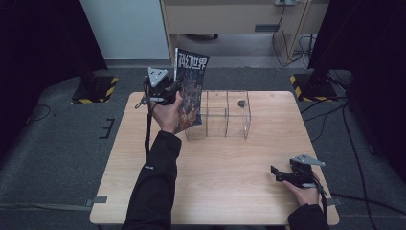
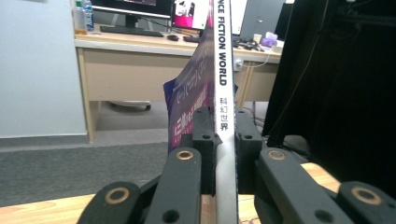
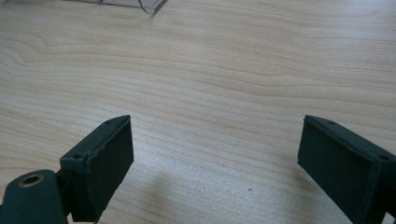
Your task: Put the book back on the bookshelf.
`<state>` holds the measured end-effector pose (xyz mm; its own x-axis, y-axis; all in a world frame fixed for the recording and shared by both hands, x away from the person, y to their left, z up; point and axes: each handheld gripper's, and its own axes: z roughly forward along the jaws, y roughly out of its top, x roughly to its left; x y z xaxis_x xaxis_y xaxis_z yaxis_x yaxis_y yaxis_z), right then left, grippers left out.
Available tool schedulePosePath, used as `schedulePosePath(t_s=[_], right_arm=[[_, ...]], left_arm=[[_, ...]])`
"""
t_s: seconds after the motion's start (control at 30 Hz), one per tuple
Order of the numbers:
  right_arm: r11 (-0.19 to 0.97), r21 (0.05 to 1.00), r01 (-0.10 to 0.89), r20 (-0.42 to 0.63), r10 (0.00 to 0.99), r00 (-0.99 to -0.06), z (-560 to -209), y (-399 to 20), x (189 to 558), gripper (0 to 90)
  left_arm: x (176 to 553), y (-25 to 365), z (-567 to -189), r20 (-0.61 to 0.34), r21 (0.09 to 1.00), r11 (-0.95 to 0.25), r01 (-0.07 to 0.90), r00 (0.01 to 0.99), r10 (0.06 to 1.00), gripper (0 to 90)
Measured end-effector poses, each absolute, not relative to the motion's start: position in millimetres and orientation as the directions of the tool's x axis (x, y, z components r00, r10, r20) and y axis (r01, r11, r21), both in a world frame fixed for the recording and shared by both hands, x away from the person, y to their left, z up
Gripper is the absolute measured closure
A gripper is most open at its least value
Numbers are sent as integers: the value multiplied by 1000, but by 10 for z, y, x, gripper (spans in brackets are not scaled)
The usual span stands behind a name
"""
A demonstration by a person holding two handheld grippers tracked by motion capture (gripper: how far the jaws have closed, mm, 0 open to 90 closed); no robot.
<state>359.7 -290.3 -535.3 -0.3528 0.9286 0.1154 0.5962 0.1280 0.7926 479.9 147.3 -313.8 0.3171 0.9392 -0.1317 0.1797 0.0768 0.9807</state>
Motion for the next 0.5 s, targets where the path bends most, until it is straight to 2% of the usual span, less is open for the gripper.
schedulePosePath(t_s=[0.2,0.5], right_arm=[[132,794,594,112,927,-357,-5353,-2899,3595,108],[135,793,594,112,926,-361,-5353,-2899,3596,109]], left_arm=[[4880,1441,-3279,-142,975,81,206,300,943,824],[4904,1430,-3491,-164,975,109,195,291,942,824]])
